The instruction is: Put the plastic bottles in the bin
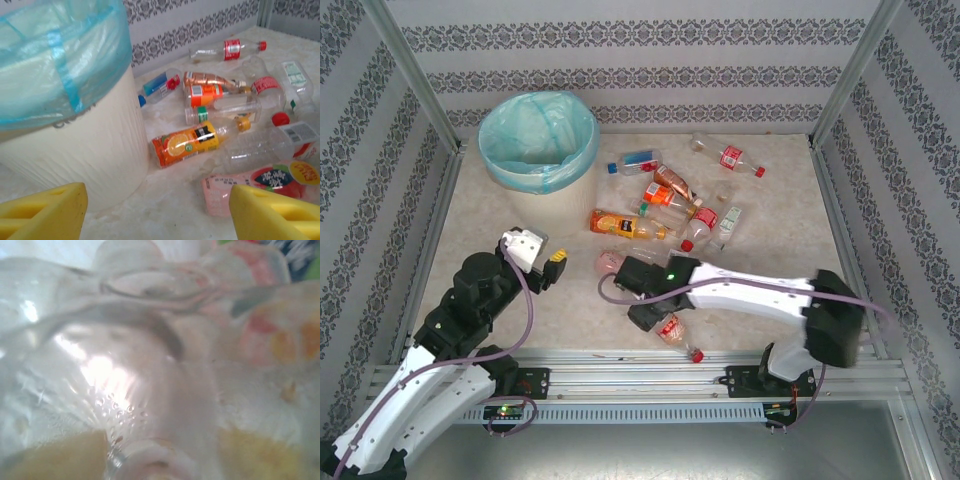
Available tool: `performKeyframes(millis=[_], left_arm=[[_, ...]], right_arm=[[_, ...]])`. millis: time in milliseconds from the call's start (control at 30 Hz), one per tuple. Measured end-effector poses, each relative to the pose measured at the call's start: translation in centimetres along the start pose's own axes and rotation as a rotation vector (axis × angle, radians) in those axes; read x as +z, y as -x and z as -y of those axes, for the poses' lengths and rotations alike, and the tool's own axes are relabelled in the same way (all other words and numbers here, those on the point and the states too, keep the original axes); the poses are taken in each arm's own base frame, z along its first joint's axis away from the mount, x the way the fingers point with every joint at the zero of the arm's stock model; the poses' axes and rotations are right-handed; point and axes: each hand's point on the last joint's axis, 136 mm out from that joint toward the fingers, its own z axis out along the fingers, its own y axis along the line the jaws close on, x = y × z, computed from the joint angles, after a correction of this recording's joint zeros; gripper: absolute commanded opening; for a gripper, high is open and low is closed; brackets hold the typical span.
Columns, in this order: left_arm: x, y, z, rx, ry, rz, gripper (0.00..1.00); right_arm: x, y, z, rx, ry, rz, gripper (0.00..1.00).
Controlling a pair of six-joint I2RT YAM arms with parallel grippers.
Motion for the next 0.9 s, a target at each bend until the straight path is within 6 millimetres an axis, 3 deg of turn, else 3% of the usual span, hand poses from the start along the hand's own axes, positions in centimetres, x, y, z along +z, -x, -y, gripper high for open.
performKeyframes(millis=[133,300,400,500,700,800,900], left_arm=[[-0.4,2.7,0.2,-0.002,-0.02,0.1,0.71],[-0.6,8.0,1.4,0.071,-0.11,0.235,0.71],[-0.9,11.3,3.2,0.169,-0.194,0.344,0.72],[-1.2,13.0,6.2,0.334,-0.292,0.467,0.78],[-0.1,12.5,13.1,0.663,-0.429,0.638,0.83],[1.2,11.2,16.9,0.844,-0.457,0.674,0.83],[2.3,9.4,19.3,0.998,-0.456,0.688,0.8]], right_arm=[[-6.4,2.9,0.9,0.127,0.115,0.239,0.52],[-12.7,5.5,5.5,0.34,0.2,0.483,0.51],[-15.6,6.5,8.5,0.464,0.255,0.607,0.49],[-18.0,7.3,11.0,0.576,0.326,0.72,0.47],[-21.8,9.1,14.4,0.722,0.479,0.872,0.46],[-23.1,9.8,15.5,0.764,0.546,0.919,0.46],[-23.9,10.1,16.2,0.797,0.594,0.94,0.45]])
